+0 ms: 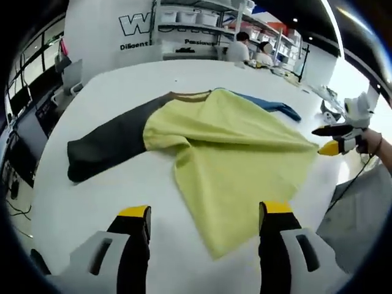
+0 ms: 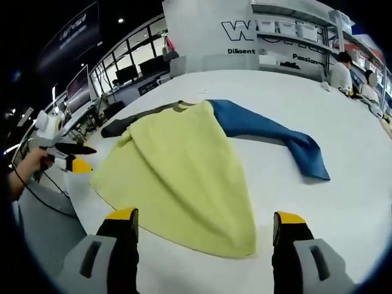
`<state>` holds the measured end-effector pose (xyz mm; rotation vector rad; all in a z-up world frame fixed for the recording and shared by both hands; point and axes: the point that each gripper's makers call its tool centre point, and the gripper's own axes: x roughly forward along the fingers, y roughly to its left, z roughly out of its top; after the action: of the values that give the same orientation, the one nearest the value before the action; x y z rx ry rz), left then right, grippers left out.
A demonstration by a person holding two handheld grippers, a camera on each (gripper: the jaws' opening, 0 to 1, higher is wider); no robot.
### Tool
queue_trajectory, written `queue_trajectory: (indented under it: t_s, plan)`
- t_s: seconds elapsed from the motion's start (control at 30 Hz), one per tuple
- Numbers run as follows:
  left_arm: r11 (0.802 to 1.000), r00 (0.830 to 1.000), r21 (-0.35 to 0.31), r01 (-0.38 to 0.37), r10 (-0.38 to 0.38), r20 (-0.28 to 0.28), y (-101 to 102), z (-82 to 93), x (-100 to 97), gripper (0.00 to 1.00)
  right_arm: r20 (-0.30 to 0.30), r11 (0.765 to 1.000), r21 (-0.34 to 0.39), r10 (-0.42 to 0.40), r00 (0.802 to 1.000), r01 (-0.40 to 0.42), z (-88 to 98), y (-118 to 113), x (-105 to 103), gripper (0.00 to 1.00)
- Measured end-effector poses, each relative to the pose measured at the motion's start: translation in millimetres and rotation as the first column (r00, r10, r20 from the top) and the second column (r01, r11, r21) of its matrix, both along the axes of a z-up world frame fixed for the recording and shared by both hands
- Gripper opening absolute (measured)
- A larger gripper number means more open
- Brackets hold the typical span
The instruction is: Fold the garment on the visible template until the final outline fits inside the template.
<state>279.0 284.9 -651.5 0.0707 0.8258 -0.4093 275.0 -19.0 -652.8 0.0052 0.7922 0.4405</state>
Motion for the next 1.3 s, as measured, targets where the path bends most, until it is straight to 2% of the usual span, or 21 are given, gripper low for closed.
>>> queue_trajectory:
  t_s: [0.27, 0.4, 0.5, 0.63, 0.67, 0.8, 0.97, 1.1, 1.13, 1.3]
  plan:
    - [0.999, 0.998, -0.016, -0.038, 0.037, -0.053, 1.8, -10.3, -6.1, 0.62, -0.019, 1.000, -0.004, 0.003, 1.000, -0.004, -4.7, -0.1, -0.5, 0.85]
    - [0.999, 0.997, 0.031, -0.011, 0.014, -0.078, 2.5, -18.4, -10.9, 0.55, -0.030, 1.000, -0.003, 0.004, 1.000, -0.004, -8.4, -1.0, -2.5, 0.80]
    - [1.000, 0.996, 0.010, -0.013, 0.014, -0.090, -0.8, -19.9, -12.3, 0.49, -0.031, 1.000, -0.014, -0.004, 1.000, 0.003, -11.3, -4.0, -3.6, 0.79]
    - [0.999, 0.991, 0.041, 0.015, -0.009, -0.136, -0.9, -28.1, -19.5, 0.39, -0.036, 1.000, -0.019, -0.011, 0.999, 0.010, -13.0, -6.5, -5.1, 0.76]
    - [0.999, 0.993, 0.049, 0.007, -0.002, -0.117, 0.6, -26.8, -17.0, 0.37, -0.034, 1.000, -0.026, -0.014, 0.999, 0.013, -13.8, -8.4, -4.9, 0.76]
    - [0.999, 0.991, 0.041, 0.030, -0.024, -0.131, -1.8, -26.7, -19.5, 0.30, -0.038, 0.999, -0.028, -0.028, 0.999, 0.027, -15.3, -10.0, -6.1, 0.71]
    - [0.995, 0.990, 0.075, 0.061, -0.051, -0.133, -5.7, -28.6, -23.6, 0.18, -0.040, 0.999, -0.032, -0.038, 0.998, 0.036, -16.5, -10.9, -6.1, 0.67]
    - [0.994, 0.990, 0.088, 0.068, -0.056, -0.129, -1.3, -29.2, -22.5, 0.08, -0.046, 0.998, -0.040, -0.044, 0.998, 0.042, -17.5, -13.0, -7.0, 0.63]
    - [0.992, 0.989, 0.091, 0.088, -0.076, -0.126, -1.6, -29.4, -22.7, 0.08, -0.047, 0.998, -0.040, -0.045, 0.998, 0.043, -17.4, -13.5, -7.2, 0.62]
    - [0.992, 0.988, 0.083, 0.092, -0.081, -0.129, -1.9, -28.3, -23.6, 0.07, -0.052, 0.997, -0.055, -0.051, 0.997, 0.048, -18.9, -18.0, -8.7, 0.51]
